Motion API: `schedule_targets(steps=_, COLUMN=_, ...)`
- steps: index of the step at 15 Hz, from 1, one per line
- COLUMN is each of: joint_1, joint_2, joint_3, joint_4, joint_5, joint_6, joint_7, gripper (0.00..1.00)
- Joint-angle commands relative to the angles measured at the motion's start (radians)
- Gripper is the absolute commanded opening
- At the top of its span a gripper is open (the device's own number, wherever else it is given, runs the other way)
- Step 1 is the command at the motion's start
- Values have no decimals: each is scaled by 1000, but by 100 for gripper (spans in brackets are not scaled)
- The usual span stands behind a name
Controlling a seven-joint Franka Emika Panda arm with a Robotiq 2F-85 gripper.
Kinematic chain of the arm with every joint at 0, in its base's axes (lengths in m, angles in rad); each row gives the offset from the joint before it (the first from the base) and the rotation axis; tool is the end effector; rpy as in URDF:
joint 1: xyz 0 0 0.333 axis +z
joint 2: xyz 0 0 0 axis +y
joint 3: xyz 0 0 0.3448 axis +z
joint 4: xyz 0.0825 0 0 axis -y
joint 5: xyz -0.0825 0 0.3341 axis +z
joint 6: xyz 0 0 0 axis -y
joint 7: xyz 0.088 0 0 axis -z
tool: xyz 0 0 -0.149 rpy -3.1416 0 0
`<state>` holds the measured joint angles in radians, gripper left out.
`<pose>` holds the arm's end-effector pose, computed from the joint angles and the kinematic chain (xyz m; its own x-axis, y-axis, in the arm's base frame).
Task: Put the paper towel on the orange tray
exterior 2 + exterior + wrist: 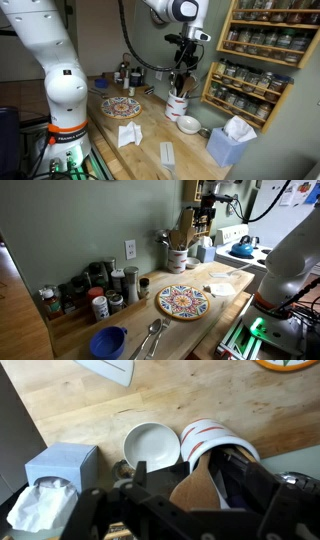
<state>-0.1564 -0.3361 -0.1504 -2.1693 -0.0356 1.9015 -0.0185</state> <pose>0.3848 -0.1330 0.5343 0.9613 -0.2677 0.0653 -0.2674 -0.9635 -0.0139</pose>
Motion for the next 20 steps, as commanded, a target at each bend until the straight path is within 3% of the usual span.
schedule_targets(steps=1, joint_1=2, joint_2=1, joint_3=-2, joint_4=2, joint_5=0, joint_6=-2, joint_7=0, gripper=100)
schedule_targets(steps=11, joint_1=-1, joint_2=4, joint_3=9, joint_4=-1, joint_5=-23, joint_6=-14, joint_7=16, gripper=100)
schedule_targets(steps=16, joint_1=8, joint_2=-99, joint_3=53, joint_4=-165, joint_5=-41, joint_6=-35, joint_7=51, gripper=100)
schedule_targets(steps=20, joint_1=-10, joint_2=-181, joint_3=136, joint_4=-314, joint_5=-147, joint_6=-49, joint_7=242, gripper=100)
